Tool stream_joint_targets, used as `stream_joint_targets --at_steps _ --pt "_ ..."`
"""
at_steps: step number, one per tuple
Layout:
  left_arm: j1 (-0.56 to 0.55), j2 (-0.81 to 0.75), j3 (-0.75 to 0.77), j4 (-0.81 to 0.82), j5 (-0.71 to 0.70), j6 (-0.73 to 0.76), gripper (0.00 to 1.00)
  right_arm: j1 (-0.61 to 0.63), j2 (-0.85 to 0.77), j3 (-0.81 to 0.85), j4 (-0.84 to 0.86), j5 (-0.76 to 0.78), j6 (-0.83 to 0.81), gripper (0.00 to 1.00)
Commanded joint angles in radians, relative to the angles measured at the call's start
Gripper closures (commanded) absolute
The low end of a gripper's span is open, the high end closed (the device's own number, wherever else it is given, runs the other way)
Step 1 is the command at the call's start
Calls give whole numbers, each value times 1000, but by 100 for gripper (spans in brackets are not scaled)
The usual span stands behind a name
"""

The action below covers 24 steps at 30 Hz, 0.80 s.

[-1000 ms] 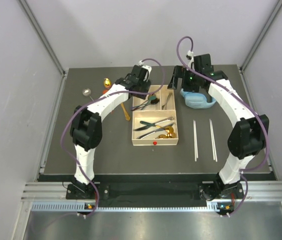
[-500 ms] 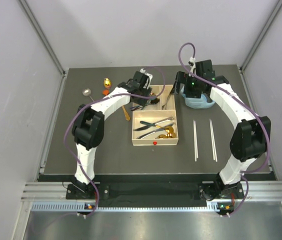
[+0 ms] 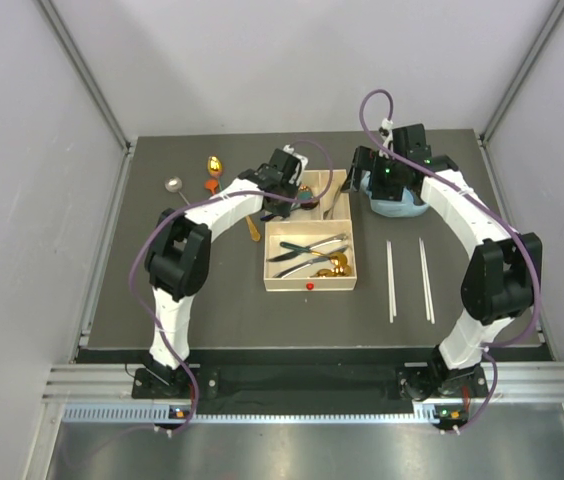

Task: Sort the eating utensils into containers
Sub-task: Adjust the item.

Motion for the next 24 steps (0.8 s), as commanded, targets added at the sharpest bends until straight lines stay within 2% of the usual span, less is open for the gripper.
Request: stream_joint_targets --at_steps 1,8,18,24 --pt "-8 -47 -19 -1 -30 -7 71 -8 -50 -10 51 -26 13 0" --pt "-8 -60 -17 11 -66 -14 83 -11 -55 -21 54 -40 14 0" --pt "-8 -94 18 14 -111 -30 87 -13 -55 -31 62 -57 22 0" --pt "-9 -96 26 26 -88 -40 88 -14 -58 -36 60 -58 25 0"
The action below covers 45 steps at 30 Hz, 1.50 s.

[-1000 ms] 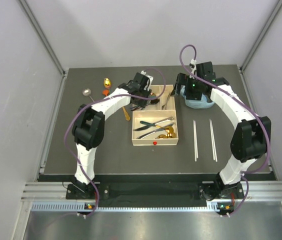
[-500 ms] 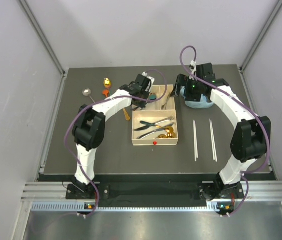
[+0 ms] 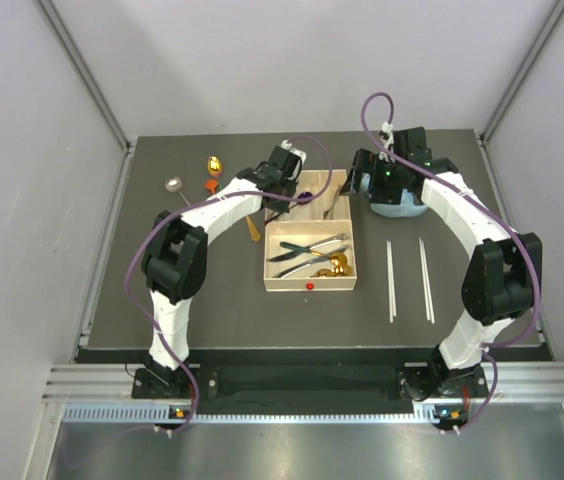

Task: Sort the eating utensils into containers
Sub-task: Adjust the item.

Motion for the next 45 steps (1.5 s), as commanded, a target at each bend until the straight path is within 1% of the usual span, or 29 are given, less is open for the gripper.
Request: stream_joint_targets --at_steps 1,7,11,15,23,28,35,38,42,45 --pt "2 -58 29 23 -6 -20 89 -8 -53 -6 41 -14 6 0" --pt "2 -52 72 23 38 -34 89 -14 -59 -17 38 -14 8 0" --pt "0 -41 78 31 125 -49 89 -21 -60 -26 40 -19 12 0" --pt "-10 0 88 42 159 -63 89 -28 -59 -29 44 -23 17 0" --pt "-17 3 131 40 159 -55 89 -43 -63 -41 43 -36 18 0" --pt "-18 14 140 46 189 -56 89 -52 -60 -40 43 -46 22 0" --pt "-18 77 115 54 89 -31 89 -63 -68 -55 41 -60 23 0" --pt "-17 82 92 51 41 -34 88 -68 -76 -66 43 -62 23 0" --pt "-17 77 69 51 -55 -20 88 -71 -82 -76 46 -68 25 0" --pt "-17 71 59 54 -95 -25 87 -71 -82 -81 50 -74 26 0"
